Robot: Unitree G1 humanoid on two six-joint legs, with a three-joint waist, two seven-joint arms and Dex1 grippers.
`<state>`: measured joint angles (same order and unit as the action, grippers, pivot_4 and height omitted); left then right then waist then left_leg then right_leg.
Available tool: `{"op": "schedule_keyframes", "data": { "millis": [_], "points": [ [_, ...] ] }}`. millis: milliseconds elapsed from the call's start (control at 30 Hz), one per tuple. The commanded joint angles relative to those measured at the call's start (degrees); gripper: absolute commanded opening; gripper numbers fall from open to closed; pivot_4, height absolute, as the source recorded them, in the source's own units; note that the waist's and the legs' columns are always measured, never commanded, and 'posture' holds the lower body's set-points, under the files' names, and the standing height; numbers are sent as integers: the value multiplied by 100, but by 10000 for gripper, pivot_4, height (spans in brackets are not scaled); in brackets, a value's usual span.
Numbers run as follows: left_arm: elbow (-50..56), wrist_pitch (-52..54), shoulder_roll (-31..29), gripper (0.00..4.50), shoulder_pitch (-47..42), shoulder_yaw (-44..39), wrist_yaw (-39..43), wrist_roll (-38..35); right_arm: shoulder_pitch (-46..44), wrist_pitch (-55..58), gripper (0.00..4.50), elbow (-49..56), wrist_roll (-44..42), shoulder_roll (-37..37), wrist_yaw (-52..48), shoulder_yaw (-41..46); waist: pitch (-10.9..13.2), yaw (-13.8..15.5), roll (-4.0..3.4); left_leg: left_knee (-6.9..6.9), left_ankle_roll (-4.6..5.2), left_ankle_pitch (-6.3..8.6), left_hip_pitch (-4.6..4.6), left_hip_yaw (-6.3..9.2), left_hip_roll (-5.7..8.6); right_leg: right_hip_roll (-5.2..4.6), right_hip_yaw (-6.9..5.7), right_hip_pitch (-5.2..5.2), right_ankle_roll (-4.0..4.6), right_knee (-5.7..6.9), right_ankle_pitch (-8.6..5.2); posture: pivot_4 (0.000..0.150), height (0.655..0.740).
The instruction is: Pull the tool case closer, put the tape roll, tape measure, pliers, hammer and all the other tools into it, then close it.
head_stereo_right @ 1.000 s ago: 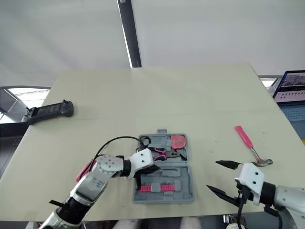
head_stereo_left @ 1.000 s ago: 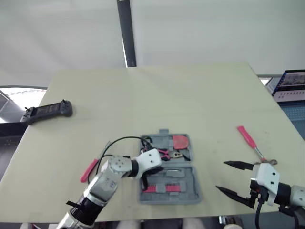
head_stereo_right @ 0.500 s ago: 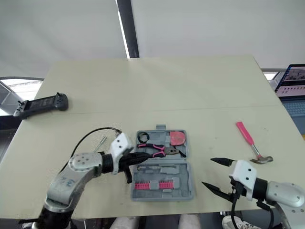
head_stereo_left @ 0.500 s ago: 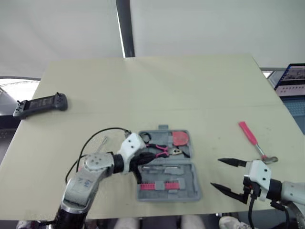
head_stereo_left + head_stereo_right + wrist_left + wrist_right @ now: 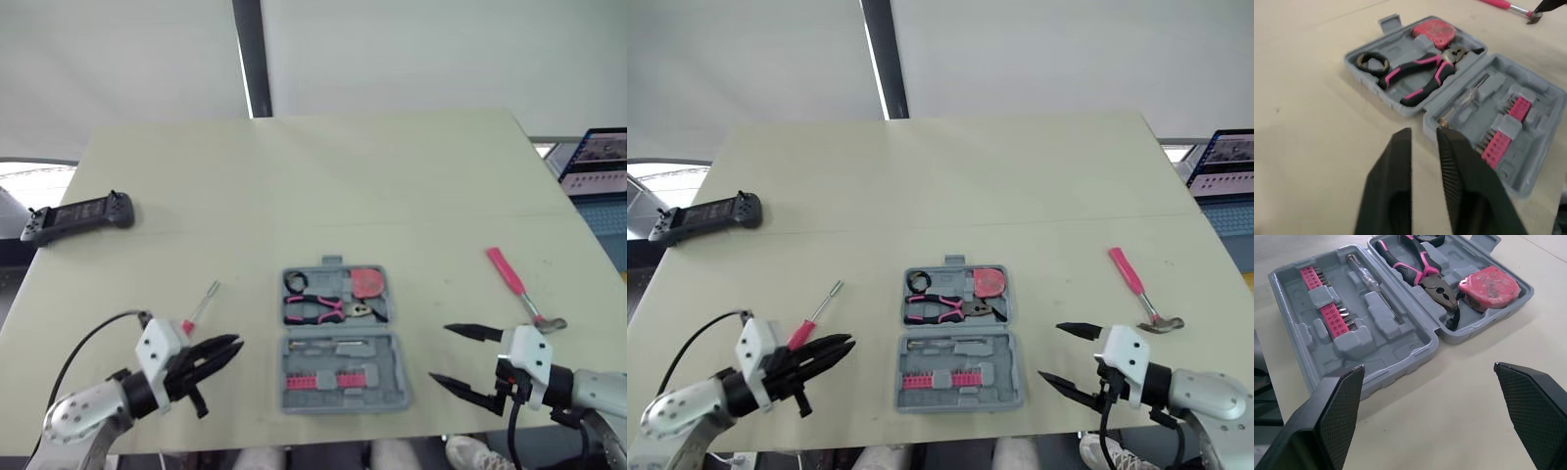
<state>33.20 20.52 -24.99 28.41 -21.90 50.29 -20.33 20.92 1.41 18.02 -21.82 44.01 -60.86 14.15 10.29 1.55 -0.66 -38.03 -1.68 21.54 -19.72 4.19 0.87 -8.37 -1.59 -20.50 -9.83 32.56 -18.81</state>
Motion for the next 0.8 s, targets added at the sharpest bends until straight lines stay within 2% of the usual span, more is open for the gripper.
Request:
{"op": "schedule_keyframes", "data": {
  "millis": [33,133,500,800],
  "points": [
    [32,-533,137,28544,466,-312,-52,-144,139,-26,45000,149,-129,-40,-6,122,1,9,2,0,1,0,-1,0,0,0,-1,0,1,-1,0,1500,7400],
    [-32,-900,247,44444,768,-422,-100,-147,228,-68,45000,100,-145,-34,-24,166,4,12,6,-2,2,1,-4,-1,2,-2,-1,-1,8,-4,3,1500,7400],
    [-345,-2157,409,44444,1483,-410,-27,-98,228,-253,45000,-244,-92,2,-118,128,6,-6,9,-3,6,3,-3,-10,0,-2,1,-4,19,-7,6,1500,7400],
    [-364,-2253,390,44444,1604,-118,-125,-118,176,-255,45000,-293,-77,3,-150,98,6,-5,9,-6,8,3,-3,-11,0,-2,1,-4,19,-3,7,1500,7400]
  ]
}}
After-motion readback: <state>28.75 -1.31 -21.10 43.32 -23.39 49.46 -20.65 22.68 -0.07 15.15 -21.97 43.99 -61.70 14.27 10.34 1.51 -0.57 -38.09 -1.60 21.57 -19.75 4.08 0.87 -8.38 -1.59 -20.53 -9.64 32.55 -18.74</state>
